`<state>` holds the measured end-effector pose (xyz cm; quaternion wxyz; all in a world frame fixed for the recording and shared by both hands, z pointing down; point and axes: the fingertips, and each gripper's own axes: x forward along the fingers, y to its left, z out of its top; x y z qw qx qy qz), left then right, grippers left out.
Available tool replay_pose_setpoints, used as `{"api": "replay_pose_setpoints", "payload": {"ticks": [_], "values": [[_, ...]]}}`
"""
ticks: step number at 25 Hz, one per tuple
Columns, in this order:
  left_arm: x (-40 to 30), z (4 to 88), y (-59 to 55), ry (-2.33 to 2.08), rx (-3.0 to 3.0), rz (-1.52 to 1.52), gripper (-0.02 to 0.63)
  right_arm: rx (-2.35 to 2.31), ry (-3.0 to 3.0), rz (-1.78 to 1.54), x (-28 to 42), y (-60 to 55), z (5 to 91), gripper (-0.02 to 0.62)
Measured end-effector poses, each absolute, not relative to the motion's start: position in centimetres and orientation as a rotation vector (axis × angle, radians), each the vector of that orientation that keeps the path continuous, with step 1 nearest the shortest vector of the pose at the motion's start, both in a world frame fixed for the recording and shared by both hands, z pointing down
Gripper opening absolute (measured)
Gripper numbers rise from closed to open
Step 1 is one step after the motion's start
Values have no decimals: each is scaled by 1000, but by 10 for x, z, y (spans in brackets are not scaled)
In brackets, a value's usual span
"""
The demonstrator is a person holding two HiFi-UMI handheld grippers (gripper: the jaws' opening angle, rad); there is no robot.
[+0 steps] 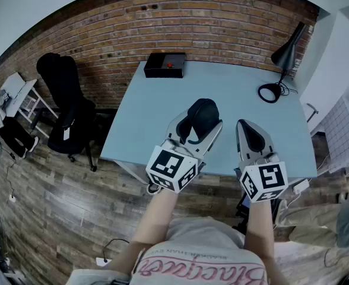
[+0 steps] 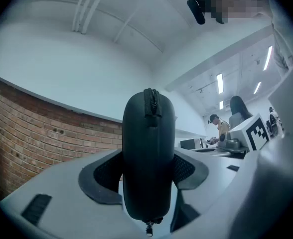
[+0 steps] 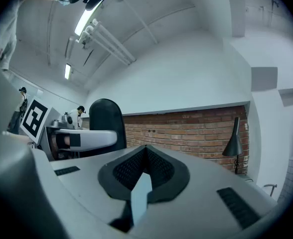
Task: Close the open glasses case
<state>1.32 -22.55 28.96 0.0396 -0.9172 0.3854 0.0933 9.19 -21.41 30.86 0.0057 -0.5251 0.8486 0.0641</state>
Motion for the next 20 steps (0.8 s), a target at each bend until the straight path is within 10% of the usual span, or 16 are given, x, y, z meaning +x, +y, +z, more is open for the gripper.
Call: {"api": "replay_pose_setpoints", "payload": {"ticks": [20], "values": [[10,284,-227,1158,-2933,395,272,-1645,2649,135,94,-209,313,17]]}}
